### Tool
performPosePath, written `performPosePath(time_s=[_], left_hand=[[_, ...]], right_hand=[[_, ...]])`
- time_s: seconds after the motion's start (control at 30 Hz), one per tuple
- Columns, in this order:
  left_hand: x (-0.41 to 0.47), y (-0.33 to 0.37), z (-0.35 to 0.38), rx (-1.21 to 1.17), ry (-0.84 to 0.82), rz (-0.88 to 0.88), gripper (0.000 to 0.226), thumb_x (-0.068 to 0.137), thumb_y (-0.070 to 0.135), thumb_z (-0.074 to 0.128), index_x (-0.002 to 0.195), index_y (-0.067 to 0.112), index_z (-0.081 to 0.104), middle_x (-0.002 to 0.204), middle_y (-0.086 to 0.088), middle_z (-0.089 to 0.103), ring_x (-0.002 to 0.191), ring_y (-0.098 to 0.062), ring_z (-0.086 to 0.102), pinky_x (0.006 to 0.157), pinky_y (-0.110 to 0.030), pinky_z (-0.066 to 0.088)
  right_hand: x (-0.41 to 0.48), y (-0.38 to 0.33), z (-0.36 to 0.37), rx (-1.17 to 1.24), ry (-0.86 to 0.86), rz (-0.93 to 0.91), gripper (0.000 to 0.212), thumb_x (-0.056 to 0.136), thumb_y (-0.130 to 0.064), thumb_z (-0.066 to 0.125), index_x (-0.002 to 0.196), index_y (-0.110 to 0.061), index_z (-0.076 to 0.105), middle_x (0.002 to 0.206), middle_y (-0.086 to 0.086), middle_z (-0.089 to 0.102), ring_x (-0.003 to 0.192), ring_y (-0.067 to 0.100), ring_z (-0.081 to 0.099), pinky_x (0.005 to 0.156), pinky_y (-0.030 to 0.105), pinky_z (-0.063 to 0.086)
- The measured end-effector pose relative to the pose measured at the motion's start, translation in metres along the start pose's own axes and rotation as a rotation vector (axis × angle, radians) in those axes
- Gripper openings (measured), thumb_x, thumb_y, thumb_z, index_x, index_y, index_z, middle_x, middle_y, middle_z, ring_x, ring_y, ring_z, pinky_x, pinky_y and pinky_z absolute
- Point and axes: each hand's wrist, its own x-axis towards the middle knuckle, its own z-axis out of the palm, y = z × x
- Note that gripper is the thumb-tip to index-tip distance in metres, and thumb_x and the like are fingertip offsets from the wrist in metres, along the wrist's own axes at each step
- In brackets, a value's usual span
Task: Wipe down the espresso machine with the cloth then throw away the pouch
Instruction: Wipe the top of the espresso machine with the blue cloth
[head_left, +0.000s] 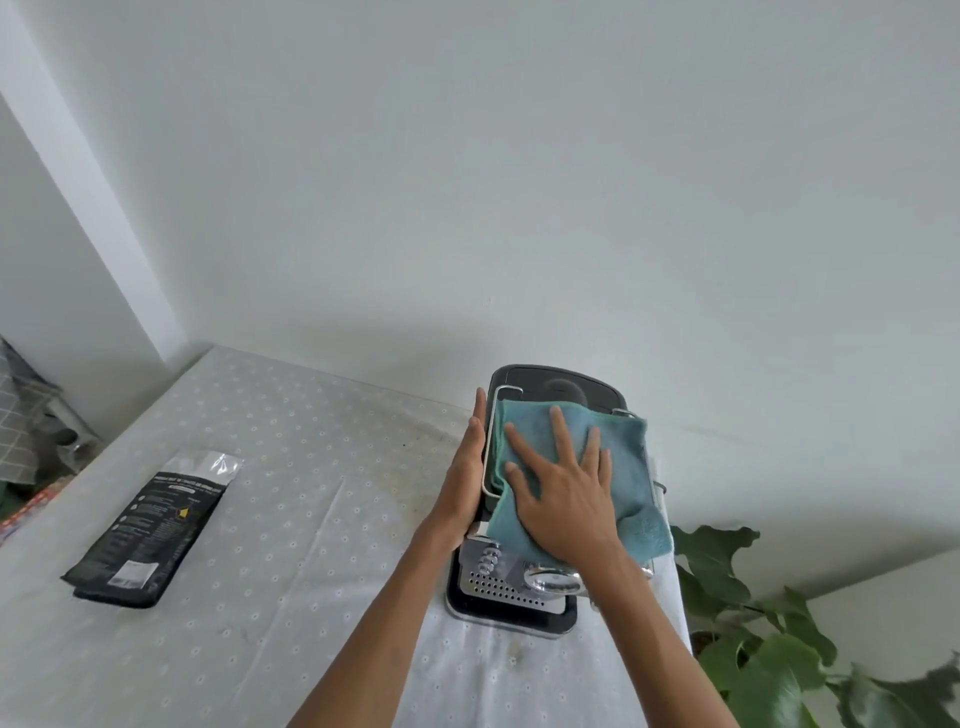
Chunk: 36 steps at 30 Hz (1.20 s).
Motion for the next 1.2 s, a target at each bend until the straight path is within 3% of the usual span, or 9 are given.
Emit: performPosePath(time_s=[0.2,0.37,0.53,0.63,0.73,0.83,0.97,1.13,1.2], left_hand=[[-0.001,-0.002,0.003,0.121,-0.008,0.049,0.056,0.099,0.055,0.034,0.153,0.043,0.023,0.161,0.022,0.020,0.149,0.001,0.018,0.125,-0.043,0.012],[0.002,0.001,0.000,0.116,-0.029,0.044,0.060,0.097,0.050,0.040,0.154,0.039,0.024,0.161,0.021,0.022,0.148,0.001,0.020,0.125,-0.041,0.013],[0.002,-0.003,0.001,0.152,-0.037,0.061,0.059,0.099,0.040,0.037,0.155,0.036,0.020,0.161,0.023,0.017,0.146,0.009,0.015,0.125,-0.035,0.009],[0.004,-0.004,-0.001,0.085,-0.044,0.046,0.057,0.099,0.038,0.040,0.154,0.037,0.025,0.160,0.020,0.025,0.148,0.000,0.022,0.125,-0.039,0.014],[0.002,0.000,0.003,0.108,-0.005,0.050,0.051,0.105,0.026,0.035,0.154,0.032,0.024,0.158,0.023,0.026,0.142,0.011,0.026,0.122,-0.027,0.019],[0.001,-0.001,0.004,0.159,0.003,0.089,0.051,0.106,0.024,0.032,0.156,0.030,0.022,0.160,0.023,0.021,0.141,0.016,0.020,0.115,-0.014,0.018],[0.004,-0.001,0.003,0.063,-0.008,0.082,0.050,0.105,0.024,0.033,0.154,0.032,0.028,0.154,0.022,0.036,0.142,0.005,0.033,0.116,-0.022,0.028],[0.001,0.000,0.005,0.130,0.009,0.101,0.050,0.107,0.020,0.030,0.155,0.029,0.025,0.158,0.023,0.025,0.142,0.013,0.023,0.119,-0.019,0.019],[0.003,0.000,0.005,0.104,0.007,0.096,0.050,0.107,0.016,0.028,0.155,0.029,0.026,0.155,0.025,0.031,0.140,0.012,0.028,0.118,-0.019,0.022]], right_hand=[[0.000,0.009,-0.006,0.103,0.044,0.202,0.060,0.100,-0.058,0.026,0.156,-0.049,0.007,0.169,0.007,-0.008,0.152,0.044,-0.005,0.123,0.055,0.000],[0.007,0.000,-0.002,0.064,0.047,0.062,0.058,0.099,-0.058,0.025,0.156,-0.048,0.016,0.169,0.002,-0.008,0.152,0.044,-0.004,0.123,0.055,0.001],[-0.003,0.011,0.001,0.109,0.099,0.230,0.062,0.100,-0.053,0.024,0.158,-0.042,0.006,0.169,0.010,-0.002,0.153,0.041,0.000,0.124,0.053,0.003],[-0.012,0.000,0.006,0.040,0.108,0.067,0.060,0.098,-0.054,0.021,0.157,-0.043,0.017,0.169,0.005,-0.004,0.153,0.043,-0.003,0.124,0.053,0.002],[0.022,0.015,-0.008,0.131,0.035,0.086,0.060,0.101,-0.054,0.026,0.158,-0.041,0.011,0.169,0.003,-0.007,0.155,0.035,-0.002,0.125,0.051,0.001],[0.001,0.014,0.000,0.119,0.130,0.199,0.065,0.100,-0.054,0.018,0.160,-0.034,0.003,0.168,0.011,-0.006,0.155,0.033,-0.003,0.125,0.049,0.001],[0.005,0.005,0.003,0.092,0.086,0.027,0.060,0.100,-0.050,0.022,0.158,-0.039,0.016,0.169,0.001,-0.006,0.154,0.037,-0.008,0.124,0.048,-0.003],[-0.001,0.008,0.002,0.153,0.140,0.279,0.067,0.100,-0.053,0.022,0.160,-0.031,0.003,0.169,0.011,-0.001,0.153,0.041,0.002,0.124,0.052,0.002],[-0.020,-0.003,0.007,0.079,0.132,0.190,0.068,0.097,-0.054,0.017,0.160,-0.031,0.006,0.168,0.011,-0.004,0.151,0.046,-0.002,0.123,0.054,0.003]])
